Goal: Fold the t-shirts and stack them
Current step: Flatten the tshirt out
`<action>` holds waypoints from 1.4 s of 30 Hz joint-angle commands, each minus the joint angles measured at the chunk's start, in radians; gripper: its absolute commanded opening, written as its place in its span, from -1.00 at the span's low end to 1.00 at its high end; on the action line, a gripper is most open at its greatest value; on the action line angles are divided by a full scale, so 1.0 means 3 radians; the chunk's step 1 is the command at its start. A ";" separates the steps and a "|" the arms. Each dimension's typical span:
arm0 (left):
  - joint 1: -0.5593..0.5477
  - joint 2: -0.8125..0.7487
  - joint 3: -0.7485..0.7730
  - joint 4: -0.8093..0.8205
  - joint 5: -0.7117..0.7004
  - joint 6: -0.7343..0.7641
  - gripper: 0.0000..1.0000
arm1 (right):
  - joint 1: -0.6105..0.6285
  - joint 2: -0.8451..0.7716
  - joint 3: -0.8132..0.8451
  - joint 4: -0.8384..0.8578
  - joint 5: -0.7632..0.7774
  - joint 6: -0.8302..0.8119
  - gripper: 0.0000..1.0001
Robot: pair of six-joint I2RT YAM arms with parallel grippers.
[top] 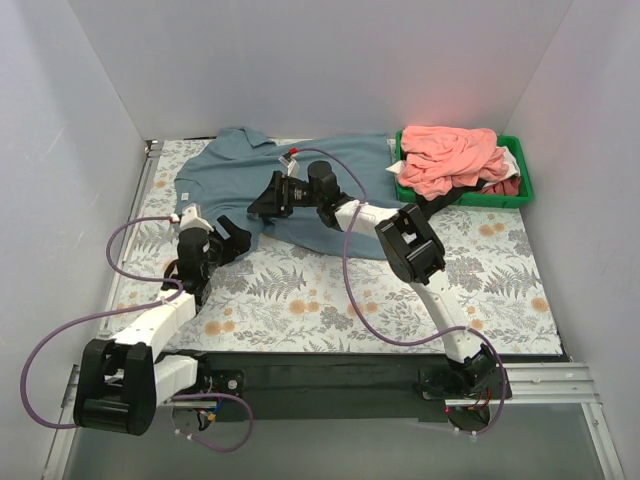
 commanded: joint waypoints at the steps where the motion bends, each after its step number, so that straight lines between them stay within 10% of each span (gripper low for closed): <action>1: -0.0135 0.0010 0.0096 0.0023 -0.0031 -0.0025 0.56 | -0.0050 -0.0364 -0.0160 0.0237 0.0048 -0.0225 0.52; 24: -0.0576 0.1242 0.0377 0.0350 -0.0880 -0.0010 0.42 | -0.0244 -0.1254 -0.1366 0.0237 0.0319 -0.0951 0.52; 35: -0.0576 0.1324 0.0704 0.0044 -0.0773 0.0072 -0.55 | -0.0372 -0.1801 -0.2057 0.0221 0.0253 -0.1156 0.50; 42: -0.0571 0.1079 0.1103 -0.0774 -0.0635 0.0302 -0.62 | -0.0556 -0.2123 -0.2379 0.0114 0.0161 -0.1273 0.50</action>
